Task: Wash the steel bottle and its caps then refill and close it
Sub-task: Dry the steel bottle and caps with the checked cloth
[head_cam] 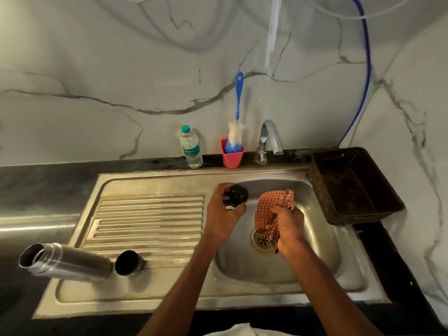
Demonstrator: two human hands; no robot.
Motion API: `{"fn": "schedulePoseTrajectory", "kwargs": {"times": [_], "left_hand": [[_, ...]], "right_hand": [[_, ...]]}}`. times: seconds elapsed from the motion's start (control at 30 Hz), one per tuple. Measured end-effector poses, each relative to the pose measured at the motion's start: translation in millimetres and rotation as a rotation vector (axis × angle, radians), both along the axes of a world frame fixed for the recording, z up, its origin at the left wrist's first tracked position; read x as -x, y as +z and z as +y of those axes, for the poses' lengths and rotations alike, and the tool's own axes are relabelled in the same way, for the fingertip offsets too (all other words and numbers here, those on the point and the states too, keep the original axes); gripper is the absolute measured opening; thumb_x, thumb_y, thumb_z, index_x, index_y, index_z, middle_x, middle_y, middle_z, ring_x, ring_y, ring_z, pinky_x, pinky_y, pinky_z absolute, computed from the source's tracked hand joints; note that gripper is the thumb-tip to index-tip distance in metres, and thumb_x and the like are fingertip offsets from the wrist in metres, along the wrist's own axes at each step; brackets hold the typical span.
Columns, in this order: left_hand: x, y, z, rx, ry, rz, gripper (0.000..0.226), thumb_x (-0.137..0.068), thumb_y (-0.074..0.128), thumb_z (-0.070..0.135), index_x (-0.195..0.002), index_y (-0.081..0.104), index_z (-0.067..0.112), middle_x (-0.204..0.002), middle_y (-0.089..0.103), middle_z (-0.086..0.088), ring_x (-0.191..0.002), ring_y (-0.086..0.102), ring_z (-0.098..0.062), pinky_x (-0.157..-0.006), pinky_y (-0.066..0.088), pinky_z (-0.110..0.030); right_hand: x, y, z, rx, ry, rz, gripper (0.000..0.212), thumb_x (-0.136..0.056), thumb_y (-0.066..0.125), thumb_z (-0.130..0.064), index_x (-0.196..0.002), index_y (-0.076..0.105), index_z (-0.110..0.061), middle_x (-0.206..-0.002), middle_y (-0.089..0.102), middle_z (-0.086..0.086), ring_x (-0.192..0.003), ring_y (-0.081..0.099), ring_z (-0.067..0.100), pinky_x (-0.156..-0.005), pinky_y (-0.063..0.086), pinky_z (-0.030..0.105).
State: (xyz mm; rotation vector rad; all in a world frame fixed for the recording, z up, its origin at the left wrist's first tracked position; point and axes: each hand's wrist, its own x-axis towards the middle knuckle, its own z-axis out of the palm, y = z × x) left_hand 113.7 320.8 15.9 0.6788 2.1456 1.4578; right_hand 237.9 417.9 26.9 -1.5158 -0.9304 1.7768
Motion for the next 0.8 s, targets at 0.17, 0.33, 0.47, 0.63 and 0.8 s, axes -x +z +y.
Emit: {"fn": "schedulePoseTrajectory", "kwargs": {"times": [0.17,0.33,0.47,0.63,0.8], "left_hand": [[-4,-2,-7,-0.044,0.036,-0.054,0.059,-0.081,0.090,0.020,-0.132,0.064,0.030,-0.124,0.068,0.014,-0.114,0.064,-0.001,-0.097,0.055,-0.023],[-5,2,-14,-0.077,0.086,-0.152,0.051,-0.079,0.091,0.014,-0.122,0.070,0.030,-0.111,0.071,0.018,-0.107,0.067,0.002,-0.084,0.054,-0.014],[-6,-8,-18,-0.049,0.064,-0.248,0.056,-0.080,0.092,0.016,-0.132,0.071,0.019,-0.113,0.075,-0.001,-0.092,0.072,-0.004,-0.070,0.059,-0.019],[0,-9,-26,-0.166,0.134,-0.423,0.039,-0.085,0.088,0.015,-0.118,0.069,0.011,-0.093,0.078,-0.017,-0.076,0.073,-0.025,-0.067,0.057,-0.034],[2,-10,-28,-0.291,0.094,-0.586,0.028,-0.096,0.071,0.002,-0.124,0.071,0.001,-0.104,0.078,-0.021,-0.077,0.071,-0.023,-0.073,0.062,-0.028]], "right_hand": [[2,-2,0,-0.014,0.036,0.018,0.023,-0.088,0.061,0.005,-0.105,0.074,-0.003,-0.092,0.077,0.017,-0.083,0.075,0.032,-0.078,0.063,0.046],[2,-4,-2,-0.033,0.045,0.027,0.024,-0.088,0.060,0.007,-0.106,0.073,-0.001,-0.090,0.076,0.016,-0.086,0.075,0.034,-0.083,0.062,0.051],[3,-7,-2,-0.073,0.076,0.005,0.026,-0.086,0.062,0.005,-0.106,0.075,-0.003,-0.093,0.078,0.016,-0.090,0.076,0.036,-0.084,0.061,0.056],[-1,-2,-4,-0.149,0.134,-0.014,0.023,-0.087,0.062,0.004,-0.093,0.077,-0.013,-0.087,0.078,0.014,-0.083,0.076,0.034,-0.074,0.064,0.053],[-4,6,-9,-0.498,0.275,-0.085,0.013,-0.095,0.065,-0.004,-0.100,0.076,-0.009,-0.075,0.073,0.006,-0.061,0.063,0.012,-0.056,0.052,0.027]]}}
